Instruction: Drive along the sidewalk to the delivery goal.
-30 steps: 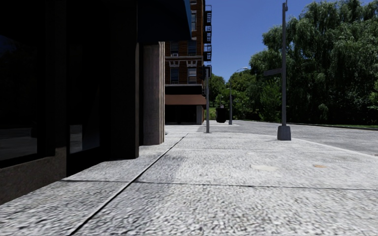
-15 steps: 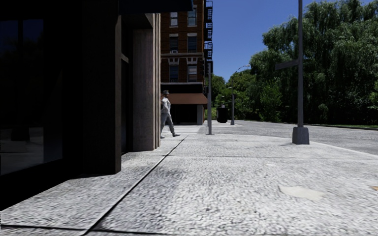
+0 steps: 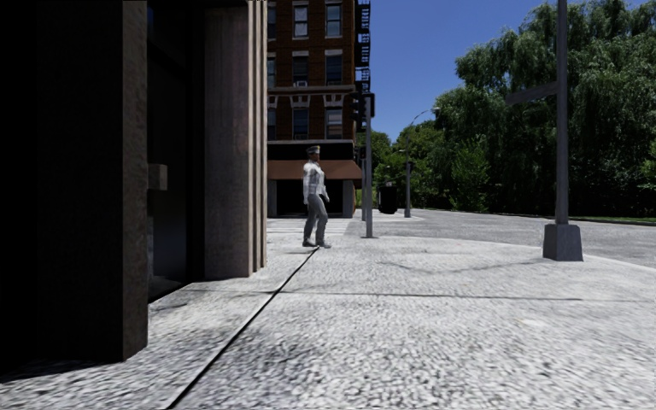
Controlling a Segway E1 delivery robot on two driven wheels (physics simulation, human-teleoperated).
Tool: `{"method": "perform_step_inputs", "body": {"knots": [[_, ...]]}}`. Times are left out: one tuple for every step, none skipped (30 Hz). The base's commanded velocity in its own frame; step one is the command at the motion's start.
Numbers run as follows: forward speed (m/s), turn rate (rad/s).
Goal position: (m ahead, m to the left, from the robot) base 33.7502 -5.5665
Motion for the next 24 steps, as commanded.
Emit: {"method": "perform_step_inputs", "body": {"knots": [[1.70,0.00],[1.70,0.00],[1.45,0.00],[1.19,0.00],[1.19,0.00],[0.94,0.00],[0.89,0.00],[0.87,0.00],[0.87,0.00],[0.87,0.00],[0.87,0.00],[0.87,0.00],[0.87,0.00],[0.87,0.00],[0.87,0.00],[0.87,0.00],[0.87,0.00],[0.87,0.00],[0.87,0.00],[0.87,0.00],[0.87,0.00],[0.87,0.00],[0.87,0.00],[0.87,0.00]]}}
